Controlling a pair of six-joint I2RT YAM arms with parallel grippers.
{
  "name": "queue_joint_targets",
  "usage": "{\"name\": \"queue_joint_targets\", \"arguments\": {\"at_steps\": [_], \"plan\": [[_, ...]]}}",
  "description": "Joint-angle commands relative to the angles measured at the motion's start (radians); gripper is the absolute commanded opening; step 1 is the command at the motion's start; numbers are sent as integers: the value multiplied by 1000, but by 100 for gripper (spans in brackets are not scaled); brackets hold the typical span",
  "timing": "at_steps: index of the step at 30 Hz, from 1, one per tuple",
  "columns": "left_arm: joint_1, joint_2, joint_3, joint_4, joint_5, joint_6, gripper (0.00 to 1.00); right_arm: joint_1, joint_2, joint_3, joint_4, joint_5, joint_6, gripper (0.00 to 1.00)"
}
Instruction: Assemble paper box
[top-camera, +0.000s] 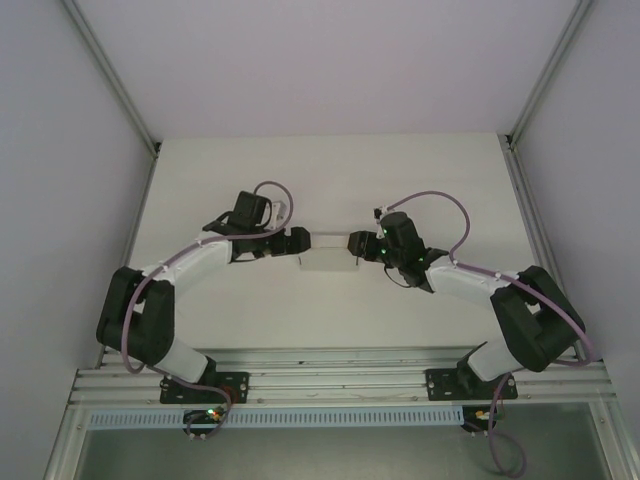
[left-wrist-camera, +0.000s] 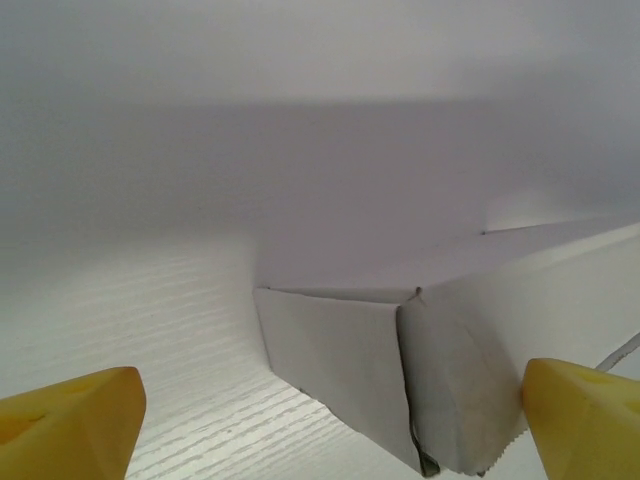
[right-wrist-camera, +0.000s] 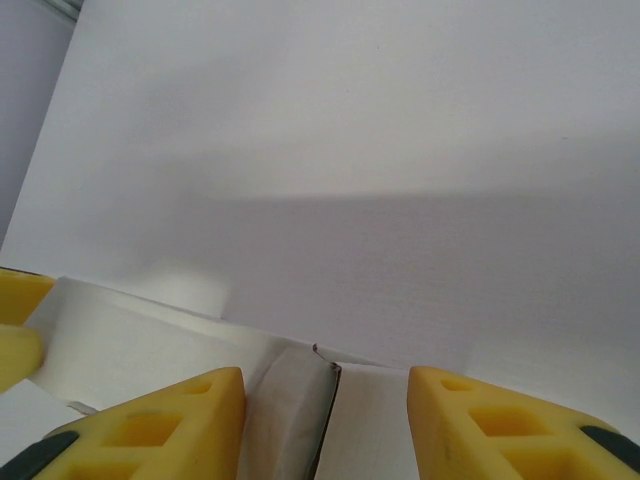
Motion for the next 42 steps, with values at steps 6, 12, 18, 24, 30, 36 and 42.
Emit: {"name": "queue_joint_targets", "arguments": {"at_steps": [6,12,18,24,30,36,42], "plan": [[64,27,-184,295,181,-90,49,-26,74,-94,-100,-5,-29,37],[66,34,-233,358,196,-105,11,-48,114,-139,36,-66,-72,22],[71,55,-242,379,216,-125,0,-48,159,-188,212,-98,-161,11],[72,47,-222,343,202,-116,0,-48,156,-189,231,-132,-181,7],[71,39,-117,234,191,-76,18,-46,91,-80,13,-105,-164,14],[72,38,36,132,154,-29,73,-48,48,106,-232,-70,-135,41],[71,20,188,-1,65,48,100,-48,40,273,-364,-87,-198,67]]}}
